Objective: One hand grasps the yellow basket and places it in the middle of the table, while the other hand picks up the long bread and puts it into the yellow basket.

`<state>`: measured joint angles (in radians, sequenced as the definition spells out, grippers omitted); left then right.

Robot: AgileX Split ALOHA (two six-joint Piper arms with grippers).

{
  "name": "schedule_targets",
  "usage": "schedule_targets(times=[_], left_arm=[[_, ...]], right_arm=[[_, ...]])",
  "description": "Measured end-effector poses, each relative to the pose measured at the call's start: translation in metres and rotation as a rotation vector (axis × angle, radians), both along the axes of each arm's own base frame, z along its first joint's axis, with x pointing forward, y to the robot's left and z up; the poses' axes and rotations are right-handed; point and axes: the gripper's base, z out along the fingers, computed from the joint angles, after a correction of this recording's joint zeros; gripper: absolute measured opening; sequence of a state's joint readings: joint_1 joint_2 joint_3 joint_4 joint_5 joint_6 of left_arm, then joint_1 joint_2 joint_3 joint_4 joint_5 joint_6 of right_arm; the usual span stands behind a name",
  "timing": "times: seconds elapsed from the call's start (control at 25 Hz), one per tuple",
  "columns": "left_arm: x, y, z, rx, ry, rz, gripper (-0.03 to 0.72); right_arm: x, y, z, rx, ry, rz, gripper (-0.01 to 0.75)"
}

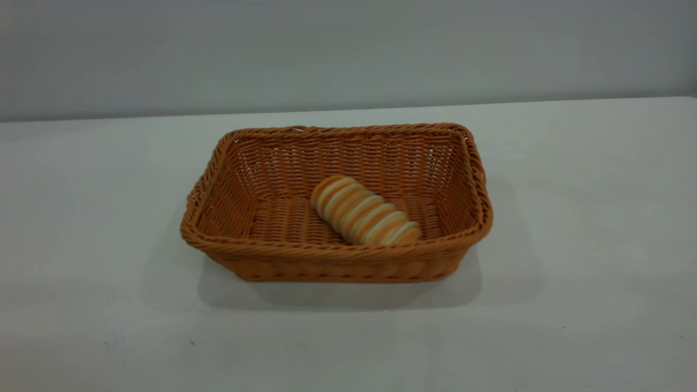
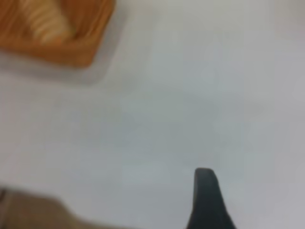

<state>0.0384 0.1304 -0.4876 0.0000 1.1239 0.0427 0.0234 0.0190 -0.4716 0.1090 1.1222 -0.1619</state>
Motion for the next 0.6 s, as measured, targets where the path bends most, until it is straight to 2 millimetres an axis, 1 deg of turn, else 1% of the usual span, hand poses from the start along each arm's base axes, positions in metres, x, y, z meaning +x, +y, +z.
schedule_targets(times=[0.08, 0.36, 0.6], left_arm=[[-0.004, 0.000, 0.000, 0.001, -0.028, 0.001, 0.563], [-0.020, -0.001, -0.001, 0.005, -0.137, 0.001, 0.563], [-0.021, -0.001, -0.002, 0.006, -0.143, 0.001, 0.563]], right_arm=[[-0.005, 0.000, -0.001, 0.000, -0.028, -0.021, 0.538], [-0.005, 0.000, -0.001, 0.000, -0.026, -0.022, 0.538], [-0.005, 0.000, -0.001, 0.001, -0.026, -0.023, 0.538]])
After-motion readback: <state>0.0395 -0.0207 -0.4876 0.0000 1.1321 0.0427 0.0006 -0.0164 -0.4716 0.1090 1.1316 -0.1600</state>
